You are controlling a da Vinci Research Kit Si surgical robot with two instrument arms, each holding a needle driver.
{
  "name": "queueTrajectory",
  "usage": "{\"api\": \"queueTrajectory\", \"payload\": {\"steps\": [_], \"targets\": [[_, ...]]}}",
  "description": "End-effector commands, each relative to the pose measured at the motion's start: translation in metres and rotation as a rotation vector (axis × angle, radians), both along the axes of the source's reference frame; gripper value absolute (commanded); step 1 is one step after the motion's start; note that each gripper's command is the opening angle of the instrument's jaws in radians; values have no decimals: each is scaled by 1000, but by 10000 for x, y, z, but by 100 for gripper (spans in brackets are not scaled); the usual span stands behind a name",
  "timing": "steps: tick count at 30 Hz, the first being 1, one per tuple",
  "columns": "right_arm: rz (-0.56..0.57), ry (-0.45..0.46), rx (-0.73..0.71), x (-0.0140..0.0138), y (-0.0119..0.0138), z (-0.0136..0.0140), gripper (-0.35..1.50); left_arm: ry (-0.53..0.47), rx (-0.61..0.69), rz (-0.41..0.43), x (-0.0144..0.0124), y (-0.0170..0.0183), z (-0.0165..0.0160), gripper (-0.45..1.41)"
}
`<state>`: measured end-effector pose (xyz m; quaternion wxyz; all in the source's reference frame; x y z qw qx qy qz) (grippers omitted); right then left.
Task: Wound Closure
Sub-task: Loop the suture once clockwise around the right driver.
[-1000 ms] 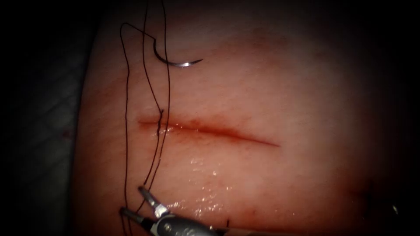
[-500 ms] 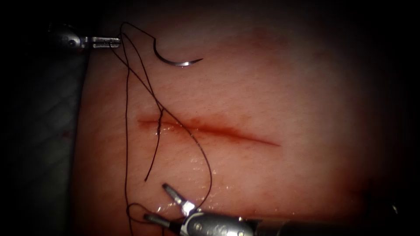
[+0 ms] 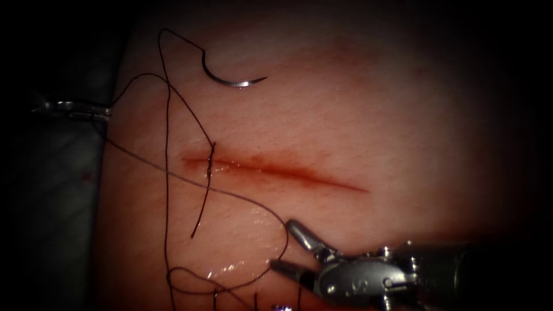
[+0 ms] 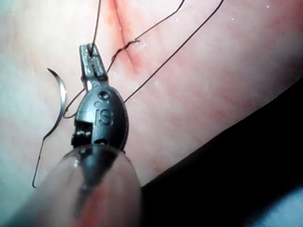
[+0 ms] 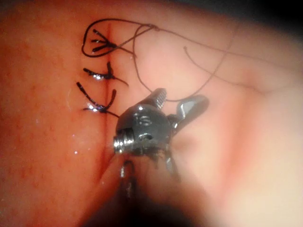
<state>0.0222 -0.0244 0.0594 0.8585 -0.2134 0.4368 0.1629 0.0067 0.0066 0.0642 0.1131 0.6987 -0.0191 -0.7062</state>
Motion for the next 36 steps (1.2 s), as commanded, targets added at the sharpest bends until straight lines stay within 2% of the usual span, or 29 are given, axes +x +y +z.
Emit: {"api": "queueTrajectory", "payload": {"steps": [1,3,7,9,11,13,16,17,19,21,22,23,25,27,30,36], "targets": [[-49,7,-6,-16,1,8,148,-6,-2,3,-4,-1,1,-45],[-110,33,1,-41,7,10,148,-27,-2,15,1,-9,-12,-45],[-148,60,19,-64,23,10,148,-46,-5,23,-1,-20,-27,-45],[-120,112,111,-72,45,8,146,-57,-5,23,-9,-30,-38,-45],[-96,162,189,-68,70,5,140,-78,-10,12,-21,-41,-49,-45],[-89,207,240,-61,87,5,125,-104,-14,2,-30,-48,-55,-45],[-83,255,299,-36,107,11,111,-137,-29,-43,-50,-62,-66,-45],[-85,268,325,-19,114,19,104,-140,-35,-52,-59,-67,-69,-45],[-94,283,362,-2,116,29,81,-144,-46,-62,-67,-71,-72,-45],[-133,326,424,23,116,44,9,-149,-43,-71,-76,-74,-74,-45],[-158,347,443,30,116,49,-35,-149,-37,-72,-78,-74,-75,-45],[-189,373,460,47,115,61,-35,-153,-26,-81,-81,-74,-75,-45],[-190,407,490,65,114,74,-35,-156,-17,-90,-83,-75,-76,-45],[-188,453,523,94,115,98,-35,-165,3,-100,-89,-79,-76,-45],[-173,509,565,116,119,118,-35,-179,10,-97,-97,-81,-75,-45],[-149,637,591,155,136,134,-35,-220,44,-82,-116,-90,-71,-45]]}}
